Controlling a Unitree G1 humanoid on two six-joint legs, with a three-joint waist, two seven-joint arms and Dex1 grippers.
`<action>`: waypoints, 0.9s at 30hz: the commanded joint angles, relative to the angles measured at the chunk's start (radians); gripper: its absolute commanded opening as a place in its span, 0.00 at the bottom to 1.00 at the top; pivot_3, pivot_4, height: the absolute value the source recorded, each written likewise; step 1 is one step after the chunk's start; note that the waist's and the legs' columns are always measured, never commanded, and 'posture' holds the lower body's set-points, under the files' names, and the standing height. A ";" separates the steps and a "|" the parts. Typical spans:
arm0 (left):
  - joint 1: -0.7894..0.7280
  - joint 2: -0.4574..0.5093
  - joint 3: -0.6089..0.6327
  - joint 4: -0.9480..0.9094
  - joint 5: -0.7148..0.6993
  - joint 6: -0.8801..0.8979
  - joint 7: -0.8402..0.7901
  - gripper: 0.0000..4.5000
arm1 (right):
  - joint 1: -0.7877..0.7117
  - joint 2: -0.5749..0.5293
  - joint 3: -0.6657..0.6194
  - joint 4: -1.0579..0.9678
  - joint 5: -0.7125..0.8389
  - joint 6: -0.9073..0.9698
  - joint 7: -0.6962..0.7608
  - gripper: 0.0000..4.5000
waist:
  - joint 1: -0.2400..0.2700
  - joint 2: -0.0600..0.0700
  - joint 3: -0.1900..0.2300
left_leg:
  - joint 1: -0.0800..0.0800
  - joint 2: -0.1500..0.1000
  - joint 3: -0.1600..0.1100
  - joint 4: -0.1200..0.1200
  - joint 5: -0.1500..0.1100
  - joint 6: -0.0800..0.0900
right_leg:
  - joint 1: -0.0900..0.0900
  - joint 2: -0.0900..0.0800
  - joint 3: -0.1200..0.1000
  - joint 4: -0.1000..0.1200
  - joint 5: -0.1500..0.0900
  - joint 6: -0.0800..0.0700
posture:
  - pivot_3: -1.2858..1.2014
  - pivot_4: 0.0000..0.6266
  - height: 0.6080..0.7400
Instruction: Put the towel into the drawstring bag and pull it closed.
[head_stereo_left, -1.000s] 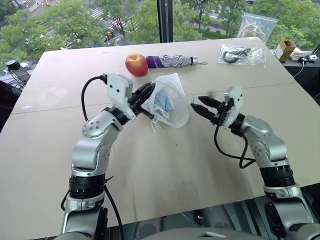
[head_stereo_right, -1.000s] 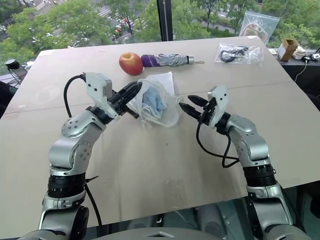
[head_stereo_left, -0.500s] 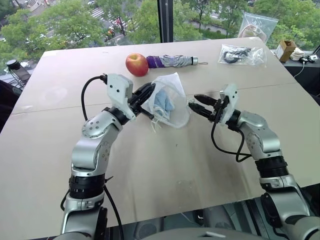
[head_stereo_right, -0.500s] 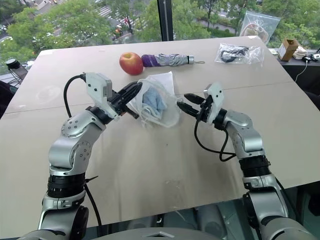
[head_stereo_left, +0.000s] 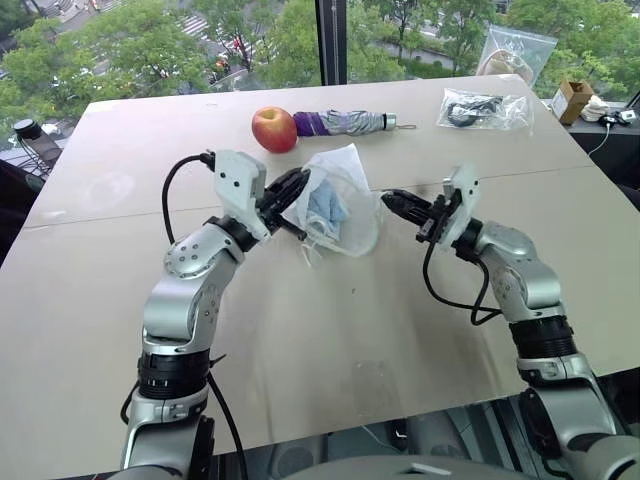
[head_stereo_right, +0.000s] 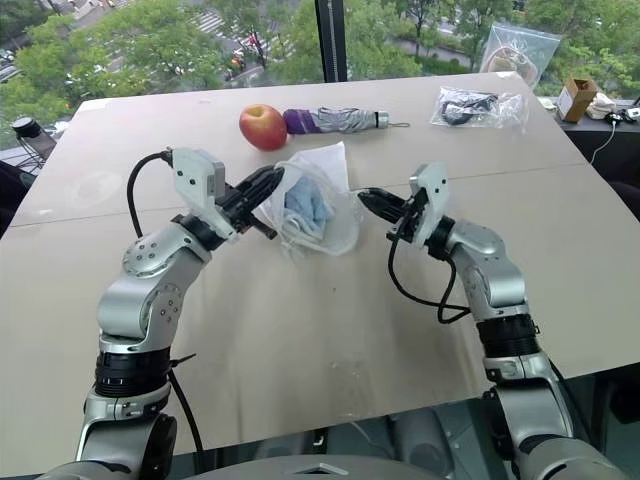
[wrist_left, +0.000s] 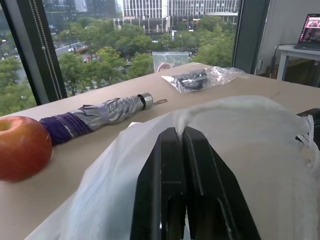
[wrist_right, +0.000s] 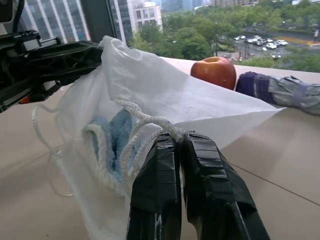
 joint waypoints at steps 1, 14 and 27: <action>0.009 0.015 0.010 -0.014 0.008 -0.023 0.000 0.37 | 0.017 0.003 -0.026 -0.082 0.029 0.018 -0.028 0.00 | 0.000 0.000 0.000 | 0.000 0.000 0.000 0.000 0.000 0.000 | 0.000 0.000 0.000 0.000 0.000 0.000 | 0.52 0.24 1.00; 0.255 0.253 0.152 0.046 -0.057 -0.032 -0.227 0.68 | 0.016 0.018 -0.022 -0.100 0.036 0.035 -0.073 0.00 | -0.005 0.001 0.000 | 0.000 0.001 0.001 -0.001 0.000 0.000 | -0.001 0.001 0.000 0.000 0.000 0.000 | 0.52 0.24 1.00; 0.281 0.219 -0.024 0.064 0.066 -0.144 -0.258 0.68 | -0.003 0.019 -0.023 -0.096 0.039 0.043 -0.081 0.00 | 0.000 0.001 0.000 | -0.001 0.001 0.001 -0.001 0.000 0.000 | -0.001 0.000 0.000 -0.002 0.000 0.000 | 0.52 0.24 1.00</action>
